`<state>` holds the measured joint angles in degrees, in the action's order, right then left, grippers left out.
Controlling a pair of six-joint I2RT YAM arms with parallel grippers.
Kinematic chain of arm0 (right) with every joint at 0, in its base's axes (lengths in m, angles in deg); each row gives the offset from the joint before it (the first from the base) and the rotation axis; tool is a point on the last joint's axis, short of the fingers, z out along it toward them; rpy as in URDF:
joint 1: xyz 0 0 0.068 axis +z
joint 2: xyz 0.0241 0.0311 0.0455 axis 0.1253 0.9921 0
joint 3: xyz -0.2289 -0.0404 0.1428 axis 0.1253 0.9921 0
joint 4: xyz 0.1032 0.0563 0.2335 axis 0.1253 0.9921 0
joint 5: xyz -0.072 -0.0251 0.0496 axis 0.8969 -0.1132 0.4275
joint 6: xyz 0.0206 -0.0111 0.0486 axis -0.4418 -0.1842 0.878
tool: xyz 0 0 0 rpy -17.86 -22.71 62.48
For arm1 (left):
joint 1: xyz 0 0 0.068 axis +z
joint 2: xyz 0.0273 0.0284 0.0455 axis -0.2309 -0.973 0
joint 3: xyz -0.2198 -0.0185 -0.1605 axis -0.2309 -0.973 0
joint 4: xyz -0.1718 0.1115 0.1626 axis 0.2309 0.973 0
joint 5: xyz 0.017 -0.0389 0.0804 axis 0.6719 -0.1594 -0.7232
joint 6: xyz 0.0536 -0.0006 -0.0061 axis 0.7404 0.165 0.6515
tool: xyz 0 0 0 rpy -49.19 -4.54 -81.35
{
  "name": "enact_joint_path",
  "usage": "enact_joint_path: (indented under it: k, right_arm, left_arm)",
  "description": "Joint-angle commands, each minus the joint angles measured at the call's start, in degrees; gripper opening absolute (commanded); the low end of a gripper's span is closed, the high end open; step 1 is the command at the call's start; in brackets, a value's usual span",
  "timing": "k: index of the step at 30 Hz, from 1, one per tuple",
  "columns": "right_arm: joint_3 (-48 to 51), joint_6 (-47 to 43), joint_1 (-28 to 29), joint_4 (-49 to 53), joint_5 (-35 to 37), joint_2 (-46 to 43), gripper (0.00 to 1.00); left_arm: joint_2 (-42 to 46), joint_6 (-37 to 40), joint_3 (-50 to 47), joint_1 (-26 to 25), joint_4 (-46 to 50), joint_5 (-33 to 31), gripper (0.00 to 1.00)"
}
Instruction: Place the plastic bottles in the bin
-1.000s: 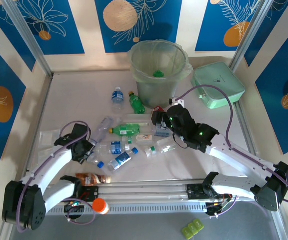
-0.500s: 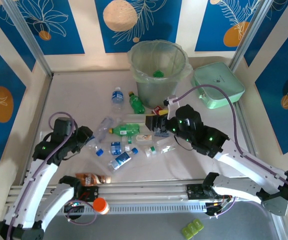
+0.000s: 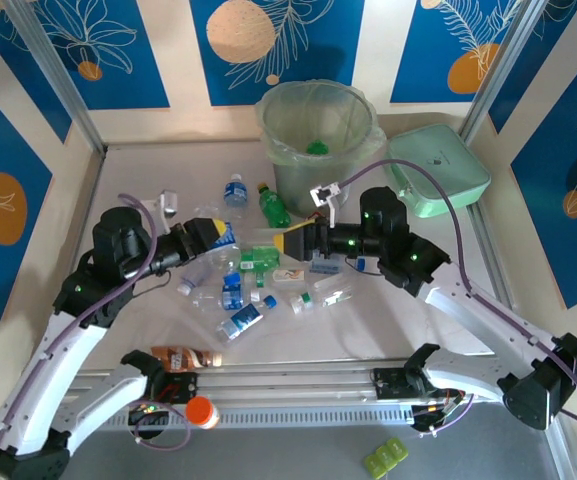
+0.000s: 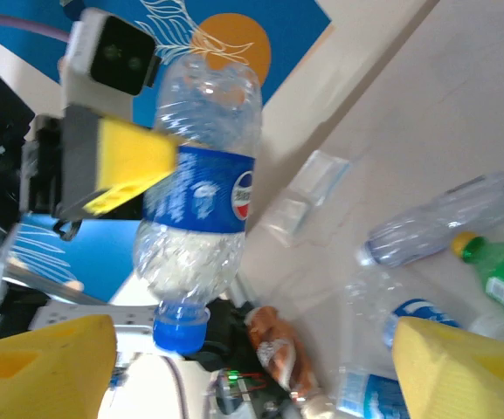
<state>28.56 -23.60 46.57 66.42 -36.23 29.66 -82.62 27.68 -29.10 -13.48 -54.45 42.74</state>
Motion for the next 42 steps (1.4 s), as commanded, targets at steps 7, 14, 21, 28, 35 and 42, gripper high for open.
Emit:
enact_joint_path:
  k: [7, 14, 21, 28, 35, 42]
  right_arm:
    - [-6.8, 6.0, -0.5, -8.9, -11.5, 3.2, 0.97]
    - [-14.6, 7.3, 2.7, -9.4, -12.4, 9.7, 0.99]
    - [-18.3, 9.8, 5.2, -9.4, -15.2, 14.8, 0.92]
    - [-16.2, 9.1, 7.0, -7.4, -13.9, 14.0, 0.79]
    - [-14.1, 13.3, 5.8, -10.5, -14.3, 13.1, 0.61]
    - [-14.0, 14.0, 4.9, -11.0, -13.8, 11.3, 0.52]
  left_arm:
    - [-0.1, 8.3, 3.8, -7.7, -6.8, 5.4, 0.42]
    - [-1.5, 7.8, 3.8, -11.0, -9.2, 7.7, 0.42]
    - [-2.2, 10.0, 5.4, -12.6, -6.8, 5.8, 0.42]
    - [-3.3, 11.0, 5.8, -12.6, -5.8, 4.9, 0.42]
    - [-4.4, 11.1, 6.5, -12.7, -6.3, 5.6, 0.42]
    - [-4.0, 10.8, 6.7, -12.9, -5.5, 5.2, 0.56]
